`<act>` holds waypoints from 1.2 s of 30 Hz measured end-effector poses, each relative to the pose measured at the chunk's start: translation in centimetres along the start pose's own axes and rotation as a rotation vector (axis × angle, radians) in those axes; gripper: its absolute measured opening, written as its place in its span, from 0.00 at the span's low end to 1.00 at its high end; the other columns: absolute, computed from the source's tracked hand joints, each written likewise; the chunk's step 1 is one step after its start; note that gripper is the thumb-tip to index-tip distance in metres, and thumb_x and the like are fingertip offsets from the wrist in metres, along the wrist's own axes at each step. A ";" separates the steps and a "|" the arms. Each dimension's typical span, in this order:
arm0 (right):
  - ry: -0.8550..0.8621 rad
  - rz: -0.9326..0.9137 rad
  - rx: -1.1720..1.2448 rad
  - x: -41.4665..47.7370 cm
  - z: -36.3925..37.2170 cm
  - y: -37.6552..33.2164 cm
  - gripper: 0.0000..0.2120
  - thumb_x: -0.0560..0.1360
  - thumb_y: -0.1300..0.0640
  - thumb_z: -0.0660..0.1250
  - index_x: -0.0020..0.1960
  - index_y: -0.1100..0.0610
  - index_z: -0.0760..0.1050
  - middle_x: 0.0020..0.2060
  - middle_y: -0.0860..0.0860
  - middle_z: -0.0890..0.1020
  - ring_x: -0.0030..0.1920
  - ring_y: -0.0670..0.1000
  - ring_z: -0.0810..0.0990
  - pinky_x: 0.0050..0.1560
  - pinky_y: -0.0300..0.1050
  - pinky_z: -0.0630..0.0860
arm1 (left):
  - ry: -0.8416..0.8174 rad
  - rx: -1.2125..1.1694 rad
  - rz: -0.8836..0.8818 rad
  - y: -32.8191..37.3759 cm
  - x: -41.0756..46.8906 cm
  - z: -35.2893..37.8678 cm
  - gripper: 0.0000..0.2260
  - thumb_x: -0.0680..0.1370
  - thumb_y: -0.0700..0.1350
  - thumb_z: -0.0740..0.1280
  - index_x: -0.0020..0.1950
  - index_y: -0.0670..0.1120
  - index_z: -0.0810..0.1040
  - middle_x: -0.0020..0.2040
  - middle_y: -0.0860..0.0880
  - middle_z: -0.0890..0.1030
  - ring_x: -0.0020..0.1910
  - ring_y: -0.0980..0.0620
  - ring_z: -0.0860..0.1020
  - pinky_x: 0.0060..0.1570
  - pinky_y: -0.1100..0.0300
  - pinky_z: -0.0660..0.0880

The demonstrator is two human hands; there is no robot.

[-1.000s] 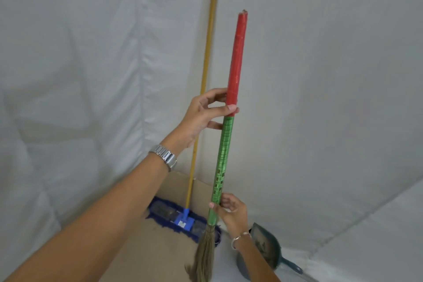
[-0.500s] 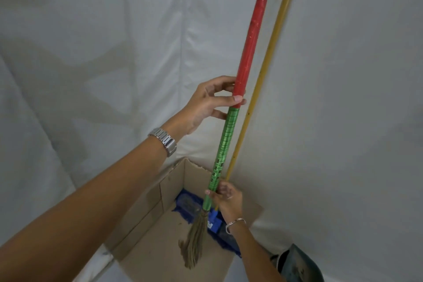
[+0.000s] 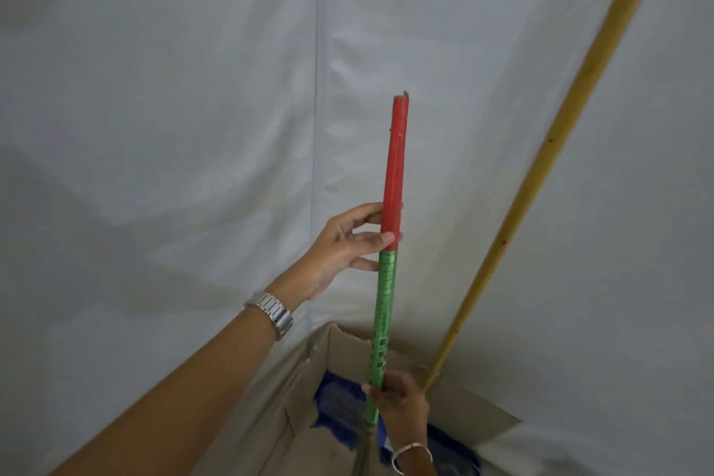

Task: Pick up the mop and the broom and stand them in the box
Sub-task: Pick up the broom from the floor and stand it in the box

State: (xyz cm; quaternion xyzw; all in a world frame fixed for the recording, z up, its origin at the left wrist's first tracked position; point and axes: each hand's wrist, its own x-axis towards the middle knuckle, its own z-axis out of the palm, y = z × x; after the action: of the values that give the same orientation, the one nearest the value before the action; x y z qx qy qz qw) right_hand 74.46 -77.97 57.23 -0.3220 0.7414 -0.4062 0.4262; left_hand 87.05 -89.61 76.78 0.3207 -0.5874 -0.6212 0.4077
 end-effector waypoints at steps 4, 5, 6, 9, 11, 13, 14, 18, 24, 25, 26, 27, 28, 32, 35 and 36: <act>0.041 0.047 0.002 4.8 5.5 1.2 0.11 0.62 0.61 0.78 0.34 0.51 0.76 0.34 0.50 0.83 0.40 0.52 0.82 0.44 0.47 0.80 | -0.008 -0.041 -0.021 -5.4 3.7 -4.8 0.20 0.75 0.33 0.66 0.66 0.43 0.71 0.54 0.50 0.79 0.54 0.48 0.81 0.48 0.49 0.81; 0.041 0.048 -0.003 5.7 6.5 1.1 0.11 0.62 0.61 0.77 0.34 0.51 0.76 0.34 0.49 0.83 0.39 0.51 0.81 0.41 0.44 0.80 | 0.008 -0.051 -0.016 -6.1 4.3 -5.6 0.20 0.74 0.33 0.66 0.66 0.44 0.72 0.54 0.49 0.79 0.54 0.48 0.81 0.47 0.49 0.81; 0.037 0.035 -0.016 6.8 7.6 1.4 0.11 0.64 0.62 0.76 0.34 0.50 0.75 0.33 0.48 0.82 0.37 0.50 0.81 0.37 0.39 0.79 | 0.023 -0.052 -0.007 -7.0 5.0 -6.4 0.20 0.74 0.34 0.67 0.65 0.45 0.72 0.54 0.49 0.79 0.53 0.48 0.81 0.46 0.50 0.81; 0.024 -0.040 -0.105 9.7 11.2 2.3 0.16 0.65 0.62 0.75 0.34 0.45 0.71 0.31 0.42 0.78 0.36 0.48 0.79 0.39 0.40 0.79 | 0.066 -0.057 0.033 -9.5 6.5 -8.3 0.19 0.73 0.35 0.67 0.62 0.50 0.74 0.53 0.50 0.80 0.47 0.53 0.82 0.42 0.55 0.81; 0.015 -0.068 -0.170 11.0 13.2 2.9 0.13 0.65 0.60 0.75 0.34 0.48 0.71 0.31 0.41 0.77 0.37 0.49 0.79 0.44 0.46 0.80 | 0.132 -0.056 0.064 -11.1 7.0 -9.2 0.17 0.74 0.33 0.67 0.59 0.49 0.75 0.51 0.51 0.81 0.44 0.56 0.83 0.40 0.57 0.81; 0.051 -0.093 -0.215 11.8 14.6 3.3 0.09 0.65 0.56 0.75 0.38 0.54 0.74 0.33 0.46 0.79 0.39 0.51 0.80 0.44 0.49 0.80 | 0.213 -0.072 0.101 -12.2 7.3 -9.8 0.14 0.74 0.33 0.68 0.56 0.47 0.77 0.50 0.52 0.82 0.44 0.57 0.83 0.41 0.57 0.81; 0.076 -0.100 -0.235 12.3 15.3 3.6 0.10 0.65 0.54 0.75 0.40 0.56 0.75 0.34 0.48 0.81 0.39 0.52 0.80 0.43 0.52 0.81 | 0.239 -0.074 0.111 -12.8 7.4 -10.3 0.13 0.74 0.32 0.68 0.55 0.46 0.78 0.50 0.51 0.82 0.44 0.57 0.83 0.41 0.58 0.81; 0.125 -0.088 -0.304 13.1 16.8 3.6 0.12 0.66 0.50 0.73 0.43 0.56 0.74 0.35 0.48 0.80 0.40 0.54 0.81 0.40 0.52 0.80 | 0.269 -0.058 0.112 -13.9 7.2 -10.9 0.13 0.72 0.31 0.69 0.52 0.45 0.79 0.49 0.50 0.82 0.44 0.59 0.83 0.42 0.61 0.81; 0.086 -0.102 -0.374 13.7 18.4 2.7 0.12 0.71 0.50 0.68 0.53 0.51 0.74 0.49 0.50 0.83 0.48 0.53 0.81 0.45 0.52 0.80 | 0.280 -0.049 0.091 -14.4 6.8 -11.8 0.18 0.70 0.30 0.70 0.58 0.44 0.78 0.53 0.48 0.81 0.56 0.50 0.80 0.58 0.51 0.77; 0.063 -0.108 -0.372 13.7 18.5 2.6 0.14 0.71 0.51 0.68 0.55 0.50 0.73 0.51 0.50 0.83 0.50 0.53 0.81 0.47 0.52 0.80 | 0.281 -0.050 0.083 -14.5 6.6 -12.0 0.19 0.70 0.30 0.70 0.59 0.43 0.77 0.54 0.47 0.81 0.57 0.50 0.80 0.59 0.52 0.76; 0.050 -0.115 -0.366 13.6 18.5 2.4 0.15 0.71 0.52 0.68 0.57 0.50 0.73 0.52 0.50 0.82 0.51 0.53 0.81 0.48 0.53 0.80 | 0.283 -0.052 0.080 -14.6 6.5 -12.1 0.19 0.70 0.29 0.70 0.59 0.42 0.77 0.54 0.47 0.81 0.58 0.50 0.79 0.59 0.53 0.76; 0.034 -0.119 -0.359 13.5 18.4 2.4 0.16 0.72 0.53 0.67 0.59 0.50 0.72 0.53 0.51 0.82 0.51 0.54 0.80 0.49 0.54 0.80 | 0.282 -0.051 0.080 -14.7 6.3 -12.1 0.19 0.70 0.29 0.70 0.59 0.42 0.77 0.53 0.48 0.81 0.58 0.50 0.79 0.59 0.55 0.76; 0.016 -0.127 -0.353 13.3 18.2 2.3 0.17 0.72 0.54 0.67 0.61 0.51 0.71 0.55 0.51 0.82 0.52 0.54 0.80 0.50 0.55 0.80 | 0.281 -0.048 0.086 -14.7 6.1 -12.1 0.19 0.69 0.29 0.71 0.58 0.44 0.78 0.53 0.48 0.81 0.59 0.50 0.79 0.59 0.56 0.76; -0.092 -0.155 -0.380 12.7 17.2 2.5 0.23 0.74 0.57 0.65 0.68 0.51 0.65 0.60 0.52 0.78 0.55 0.55 0.79 0.53 0.53 0.79 | 0.299 -0.018 0.115 -14.5 5.2 -11.5 0.19 0.69 0.30 0.71 0.56 0.48 0.79 0.57 0.48 0.81 0.60 0.52 0.78 0.62 0.58 0.73; -0.119 -0.177 -0.445 12.0 16.2 3.4 0.24 0.75 0.60 0.63 0.69 0.51 0.63 0.63 0.53 0.76 0.55 0.55 0.80 0.52 0.49 0.78 | 0.349 0.047 0.138 -14.8 4.0 -10.7 0.18 0.70 0.32 0.71 0.57 0.47 0.79 0.57 0.53 0.81 0.61 0.59 0.76 0.65 0.65 0.69; -0.111 -0.165 -0.455 11.6 15.9 4.0 0.24 0.75 0.60 0.62 0.69 0.50 0.62 0.60 0.54 0.78 0.52 0.56 0.81 0.48 0.47 0.78 | 0.364 0.071 0.152 -15.1 3.4 -10.5 0.18 0.71 0.32 0.71 0.58 0.47 0.79 0.57 0.54 0.81 0.61 0.60 0.76 0.65 0.68 0.67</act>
State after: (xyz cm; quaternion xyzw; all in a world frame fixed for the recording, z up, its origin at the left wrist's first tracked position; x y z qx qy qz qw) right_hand 83.18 -90.89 44.54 -0.4909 0.7603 -0.2440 0.3485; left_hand 92.69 -97.86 60.99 0.3968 -0.5480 -0.4993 0.5412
